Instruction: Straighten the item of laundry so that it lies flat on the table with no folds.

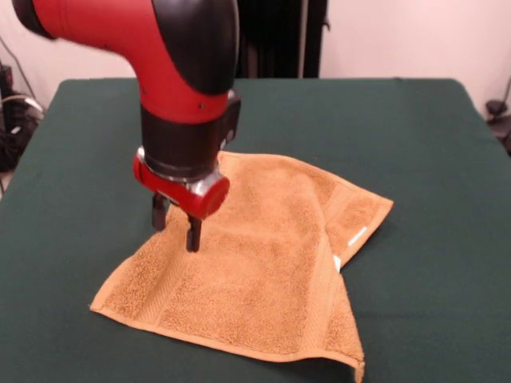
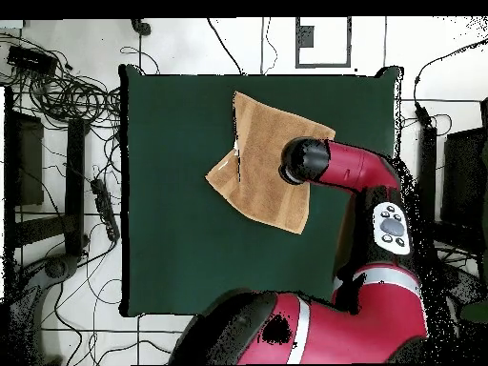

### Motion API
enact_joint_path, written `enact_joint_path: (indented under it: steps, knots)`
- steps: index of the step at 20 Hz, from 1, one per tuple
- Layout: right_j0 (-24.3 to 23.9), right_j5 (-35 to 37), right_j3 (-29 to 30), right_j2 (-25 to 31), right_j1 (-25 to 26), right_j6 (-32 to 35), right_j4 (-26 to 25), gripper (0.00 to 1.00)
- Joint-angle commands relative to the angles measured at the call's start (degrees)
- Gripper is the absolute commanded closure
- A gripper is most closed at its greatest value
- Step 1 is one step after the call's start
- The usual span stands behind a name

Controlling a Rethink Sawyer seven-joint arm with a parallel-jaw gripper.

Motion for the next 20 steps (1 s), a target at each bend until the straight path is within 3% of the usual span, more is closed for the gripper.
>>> enact_joint_path:
  steps: [1, 7, 8, 20]
  knots:
    - [0.2, -4.9, -1.0, 1.6, 9.7, 7.3, -0.3, 0.00]
    - [-0.6, -4.4, -4.5, 1.1, 11.9, 3.6, -1.6, 0.00]
    - [-0.5, -4.4, -4.7, 0.9, 11.9, 3.7, -1.7, 1.00]
    - [-1.2, -1.5, -6.2, 0.9, 11.8, 1.7, -2.0, 1.00]
